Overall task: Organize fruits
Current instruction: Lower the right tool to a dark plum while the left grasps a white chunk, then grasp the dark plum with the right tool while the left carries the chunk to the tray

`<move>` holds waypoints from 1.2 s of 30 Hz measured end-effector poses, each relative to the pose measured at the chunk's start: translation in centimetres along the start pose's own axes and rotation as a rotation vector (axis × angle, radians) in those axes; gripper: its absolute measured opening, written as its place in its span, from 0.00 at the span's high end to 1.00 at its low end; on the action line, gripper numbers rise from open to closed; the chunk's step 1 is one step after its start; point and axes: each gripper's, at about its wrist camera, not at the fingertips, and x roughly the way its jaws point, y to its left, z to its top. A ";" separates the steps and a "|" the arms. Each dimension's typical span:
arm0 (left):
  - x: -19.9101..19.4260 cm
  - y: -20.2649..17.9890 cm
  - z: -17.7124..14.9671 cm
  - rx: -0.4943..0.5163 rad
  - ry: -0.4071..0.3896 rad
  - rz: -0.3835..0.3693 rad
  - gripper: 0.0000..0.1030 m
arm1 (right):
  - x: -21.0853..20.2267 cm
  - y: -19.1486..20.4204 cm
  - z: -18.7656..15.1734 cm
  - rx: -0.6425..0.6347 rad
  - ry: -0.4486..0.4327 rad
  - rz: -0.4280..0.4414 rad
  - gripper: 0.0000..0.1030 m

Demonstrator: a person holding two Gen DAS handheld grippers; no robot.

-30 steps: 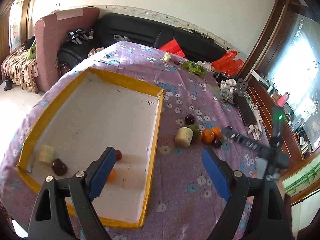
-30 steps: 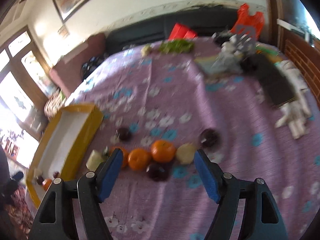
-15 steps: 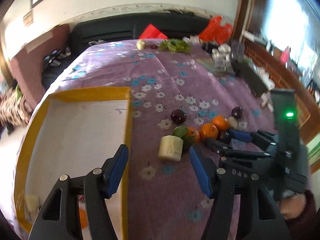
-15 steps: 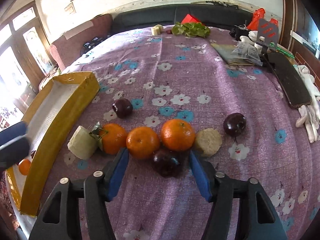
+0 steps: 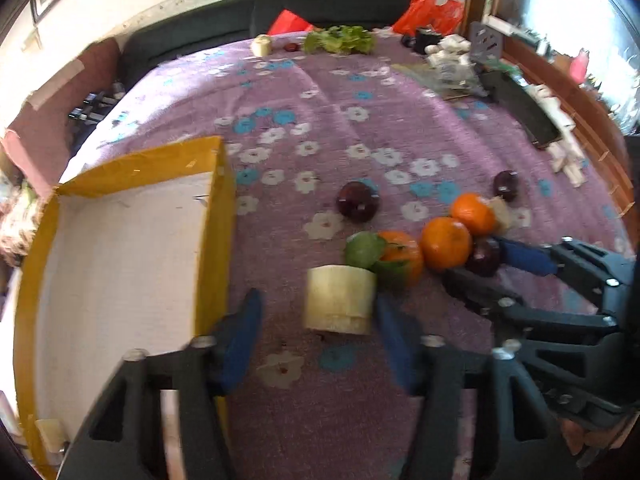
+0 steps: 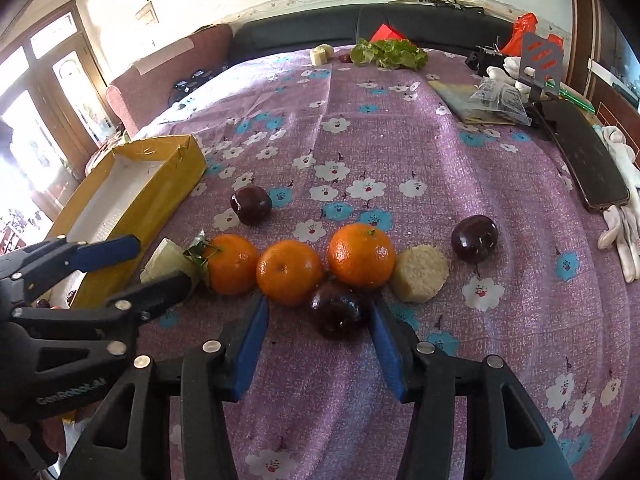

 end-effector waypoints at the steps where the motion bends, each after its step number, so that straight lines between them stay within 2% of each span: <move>1: -0.1 -0.3 0.0 0.002 -0.001 -0.015 0.68 | 0.0 0.0 0.0 -0.003 0.000 -0.002 0.47; 3: -0.2 -0.9 -0.1 0.023 -0.006 0.034 0.68 | 0.0 0.1 0.0 -0.004 -0.001 -0.002 0.47; 6: -0.4 -1.3 -0.4 0.048 -0.025 0.057 0.68 | 0.0 0.1 -0.1 -0.003 -0.001 -0.005 0.48; 8: -0.8 -1.1 -0.6 0.026 -0.027 0.044 0.68 | -0.1 0.0 -0.1 0.001 0.000 -0.005 0.55; 9: -1.2 -0.9 -0.8 0.010 -0.031 0.032 0.68 | -0.2 -0.1 -0.1 0.003 0.002 -0.005 0.67; 10: -1.5 -0.7 -0.9 0.000 -0.037 0.025 0.68 | -0.2 -0.3 -0.1 0.013 0.006 0.004 0.70; 13: -3.0 -0.1 -1.5 -0.038 -0.059 0.001 0.68 | -0.3 -1.0 0.0 0.045 0.009 0.041 0.71; 17: -5.1 0.9 -2.4 -0.087 -0.095 -0.030 0.68 | -0.4 -2.1 -0.1 0.101 0.004 0.099 0.69; 21: -6.8 1.5 -3.7 -0.117 -0.122 -0.035 0.68 | -0.5 -2.0 -0.1 0.093 -0.003 0.084 0.65; 23: -7.6 1.6 -4.4 -0.124 -0.137 -0.030 0.68 | -0.7 -2.0 -0.1 0.086 -0.007 0.074 0.62; 25: -8.6 2.0 -5.2 -0.137 -0.159 -0.035 0.68 | -1.2 -2.7 0.0 0.115 -0.027 0.105 0.52; 27: -9.4 2.4 -5.8 -0.157 -0.174 -0.049 0.68 | -1.9 -4.0 0.1 0.164 -0.053 0.123 0.48; 30: -10.4 3.3 -6.7 -0.190 -0.185 -0.068 0.68 | -1.7 -4.7 0.1 0.196 -0.059 0.151 0.48; 36: -12.4 5.4 -8.7 -0.253 -0.216 -0.067 0.68 | -1.4 -2.6 -0.1 0.098 -0.067 0.070 0.46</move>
